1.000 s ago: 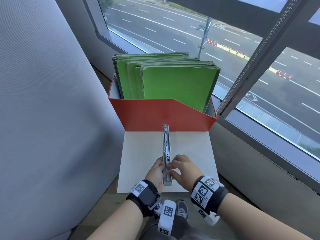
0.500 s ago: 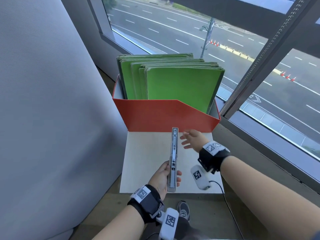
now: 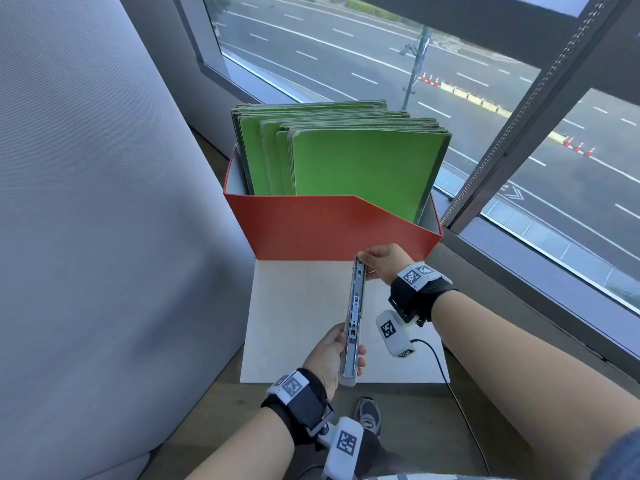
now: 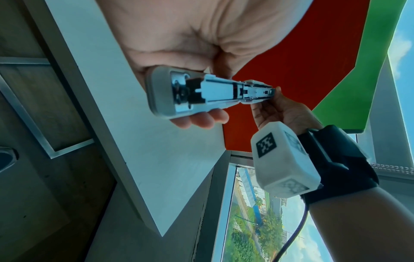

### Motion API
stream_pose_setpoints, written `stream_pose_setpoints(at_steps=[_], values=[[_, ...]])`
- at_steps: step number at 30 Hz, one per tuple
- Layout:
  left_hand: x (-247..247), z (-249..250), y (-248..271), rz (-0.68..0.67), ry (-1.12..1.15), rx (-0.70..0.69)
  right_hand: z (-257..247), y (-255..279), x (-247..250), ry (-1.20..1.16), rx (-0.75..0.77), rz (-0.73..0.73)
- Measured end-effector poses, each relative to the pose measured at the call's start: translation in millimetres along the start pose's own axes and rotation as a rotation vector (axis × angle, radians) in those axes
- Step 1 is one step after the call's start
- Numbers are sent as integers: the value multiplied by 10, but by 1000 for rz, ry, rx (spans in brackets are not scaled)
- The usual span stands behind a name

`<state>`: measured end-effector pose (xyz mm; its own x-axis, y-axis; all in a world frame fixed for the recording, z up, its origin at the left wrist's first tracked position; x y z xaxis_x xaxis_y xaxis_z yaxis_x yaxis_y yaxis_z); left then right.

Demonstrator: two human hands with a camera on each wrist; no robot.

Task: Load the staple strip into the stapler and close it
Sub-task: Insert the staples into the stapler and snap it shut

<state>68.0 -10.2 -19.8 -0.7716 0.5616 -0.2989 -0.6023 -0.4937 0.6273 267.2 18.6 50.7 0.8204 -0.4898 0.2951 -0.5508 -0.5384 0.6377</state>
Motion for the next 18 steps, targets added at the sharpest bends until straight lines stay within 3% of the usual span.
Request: stream_pose_setpoints(at_steps=[10, 15, 18], values=[[11, 71, -118, 99, 23, 67, -141, 451, 0, 192, 295, 12], [1, 89, -154, 139, 80, 107, 52, 789, -137, 148, 328, -85], [-38, 144, -173, 134, 101, 88, 150, 951, -225, 246, 454, -68]])
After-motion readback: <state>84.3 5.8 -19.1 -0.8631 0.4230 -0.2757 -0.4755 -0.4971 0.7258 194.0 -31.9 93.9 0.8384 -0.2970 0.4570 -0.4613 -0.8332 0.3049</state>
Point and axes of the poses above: each hand's wrist, its own y-axis away from the middle knuckle, its own x-axis out of the back of the hand, z = x × y, the point moved 6 cm from there along -y, towards the middle knuckle, and after that the axes turned 13 degrees about -x, right-handed, at the moved point
